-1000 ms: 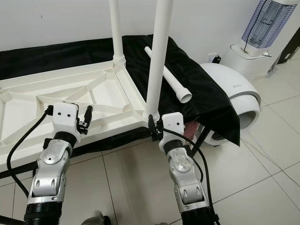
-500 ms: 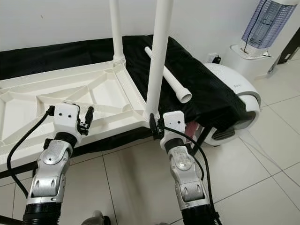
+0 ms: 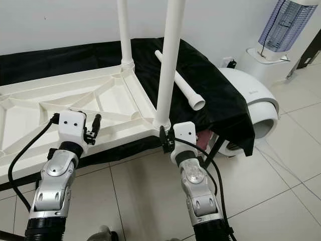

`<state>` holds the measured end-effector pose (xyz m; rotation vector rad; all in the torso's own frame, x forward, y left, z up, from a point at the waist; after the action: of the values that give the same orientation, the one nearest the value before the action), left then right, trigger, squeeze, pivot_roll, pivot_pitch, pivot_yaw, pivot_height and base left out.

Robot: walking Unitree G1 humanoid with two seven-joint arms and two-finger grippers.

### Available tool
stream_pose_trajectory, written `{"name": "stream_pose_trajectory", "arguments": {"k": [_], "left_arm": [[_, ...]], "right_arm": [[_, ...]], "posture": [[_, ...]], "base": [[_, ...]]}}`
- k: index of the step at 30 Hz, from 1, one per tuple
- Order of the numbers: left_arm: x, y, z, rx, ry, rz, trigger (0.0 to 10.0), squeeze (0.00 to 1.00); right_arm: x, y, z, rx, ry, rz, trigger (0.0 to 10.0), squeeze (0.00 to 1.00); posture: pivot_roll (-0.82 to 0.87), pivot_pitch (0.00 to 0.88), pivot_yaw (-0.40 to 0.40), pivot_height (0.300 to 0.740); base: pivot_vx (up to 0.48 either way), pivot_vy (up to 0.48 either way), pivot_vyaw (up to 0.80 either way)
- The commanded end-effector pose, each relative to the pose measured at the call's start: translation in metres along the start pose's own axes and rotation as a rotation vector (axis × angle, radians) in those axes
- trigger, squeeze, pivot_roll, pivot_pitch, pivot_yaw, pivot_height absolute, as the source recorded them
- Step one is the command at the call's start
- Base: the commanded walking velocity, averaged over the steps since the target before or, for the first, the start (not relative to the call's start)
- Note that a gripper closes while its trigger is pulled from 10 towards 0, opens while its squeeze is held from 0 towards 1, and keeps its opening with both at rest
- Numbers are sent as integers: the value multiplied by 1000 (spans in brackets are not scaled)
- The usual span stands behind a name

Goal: Building children table

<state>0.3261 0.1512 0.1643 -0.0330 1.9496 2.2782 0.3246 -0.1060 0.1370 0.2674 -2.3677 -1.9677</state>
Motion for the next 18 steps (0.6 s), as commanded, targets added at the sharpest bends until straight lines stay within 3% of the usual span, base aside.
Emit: {"name": "stream_pose_trajectory", "arguments": {"k": [1,3,7,11,14,16,18], "left_arm": [[-1,1,4,-15,33,-6,10000,0],[-2,3,6,-28,7,-7,10000,0],[-5,1,13,-127,-200,63,10000,0],[-4,0,20,-136,-246,95,10000,0],[11,0,35,-115,-393,168,10000,0],[11,0,35,-115,-393,168,10000,0],[21,-1,37,-105,-432,193,10000,0]], "right_arm": [[2,-11,6,-7,29,53,10000,0],[2,-12,10,-1,44,67,10000,0],[-8,-11,20,37,95,87,10000,0],[-13,-12,21,71,104,108,10000,0],[-30,-17,14,121,76,161,10000,0],[-30,-17,14,121,76,161,10000,0],[-44,-16,7,146,48,185,10000,0]], "posture": [[67,53,-43,740],[67,53,-43,740],[73,63,-56,740],[74,64,-57,740],[91,71,-72,740],[91,71,-72,740],[95,71,-77,740]], "base": [[0,0,0],[0,0,0],[0,0,0],[0,0,0],[0,0,0],[0,0,0],[0,0,0]]}}
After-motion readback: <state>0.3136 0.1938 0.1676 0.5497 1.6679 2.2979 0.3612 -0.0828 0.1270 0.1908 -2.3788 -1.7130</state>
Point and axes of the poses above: a point about 5 cm out from each wrist's last joint towards the gripper, its own x axis pointing back from the gripper into the wrist, its own y axis along the axis of the wrist's last joint, z = x × y, the point moved 4 cm from there along -x, pointing out of the wrist towards the gripper, and after that the axes turned 3 degrees about x, right-handed, at the moved point
